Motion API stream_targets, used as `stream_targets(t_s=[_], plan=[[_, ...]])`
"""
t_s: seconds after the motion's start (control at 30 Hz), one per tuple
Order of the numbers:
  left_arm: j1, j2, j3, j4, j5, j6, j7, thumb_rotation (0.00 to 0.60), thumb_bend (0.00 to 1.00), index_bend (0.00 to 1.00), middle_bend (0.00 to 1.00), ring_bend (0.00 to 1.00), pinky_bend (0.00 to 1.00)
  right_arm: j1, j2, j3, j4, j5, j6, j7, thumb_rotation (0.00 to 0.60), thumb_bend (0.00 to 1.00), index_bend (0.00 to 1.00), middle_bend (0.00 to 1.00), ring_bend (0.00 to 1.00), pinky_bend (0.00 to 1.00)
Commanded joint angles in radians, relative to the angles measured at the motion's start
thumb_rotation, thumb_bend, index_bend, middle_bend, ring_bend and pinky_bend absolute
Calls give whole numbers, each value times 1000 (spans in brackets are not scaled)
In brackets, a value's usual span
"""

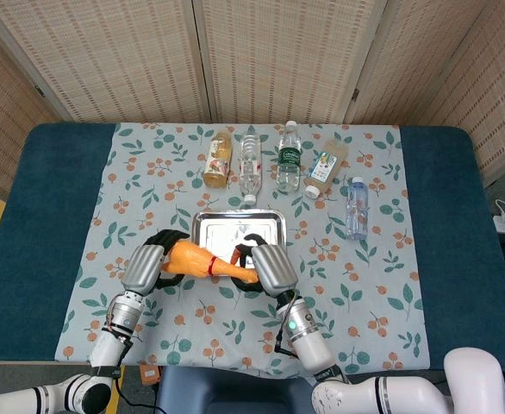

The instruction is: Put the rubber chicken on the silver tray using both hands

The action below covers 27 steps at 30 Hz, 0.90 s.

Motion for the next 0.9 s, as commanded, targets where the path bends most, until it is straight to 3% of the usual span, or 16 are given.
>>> stream_targets(t_s=[0.03, 0.13, 0.23, 0.43, 0.5, 0.57, 0.6, 0.63, 0.7, 0.77, 0.8, 0.9], plan=[[9, -17, -15, 0, -1, 25, -41, 600, 488, 684, 623, 498, 572, 0, 2, -3, 3, 2, 2, 0, 600, 278, 888, 591, 608, 821], [12, -26, -16, 12, 9, 40, -55, 600, 624, 831, 764, 646, 779, 0, 5, -6, 6, 6, 4, -1, 600, 277, 888, 591, 608, 822], [8, -22, 3, 37, 54, 48, -45, 600, 721, 867, 813, 704, 877, 0, 8, -6, 6, 12, 6, 0, 600, 278, 888, 591, 608, 822], [4, -11, 30, 40, 102, 53, -21, 600, 824, 907, 849, 740, 915, 4, 8, -12, 0, 14, 10, -7, 600, 278, 888, 591, 608, 822], [6, -10, 28, 31, 110, 60, -32, 600, 811, 909, 853, 743, 919, 5, 7, -13, -2, 15, 12, -9, 600, 277, 888, 591, 608, 822], [10, -9, 32, 25, 110, 59, -44, 600, 718, 898, 835, 727, 879, 6, 5, -13, -4, 14, 16, -11, 600, 277, 888, 591, 608, 822], [9, 0, 40, 16, 106, 45, -41, 600, 674, 868, 805, 698, 833, 6, 5, -13, -4, 14, 18, -11, 600, 277, 888, 591, 608, 822], [7, 15, 51, 4, 101, 21, -38, 600, 603, 749, 709, 612, 728, 6, 4, -14, -4, 14, 19, -11, 600, 277, 888, 591, 608, 822], [-6, 61, 65, -46, 51, -63, -36, 600, 470, 243, 297, 267, 452, 7, 2, -14, -3, 15, 23, -15, 600, 278, 888, 591, 608, 822], [-19, 96, 59, -86, 5, -120, -47, 600, 418, 16, 52, 56, 300, 9, 0, -16, 0, 15, 28, -24, 600, 278, 888, 591, 608, 822], [-24, 109, 51, -101, -14, -138, -59, 600, 402, 0, 1, 5, 240, 10, -2, -16, 0, 14, 31, -28, 600, 278, 888, 591, 608, 822], [-31, 127, 42, -111, -25, -158, -86, 600, 367, 0, 0, 0, 155, 12, -4, -17, -3, 13, 35, -34, 600, 278, 888, 591, 608, 822]])
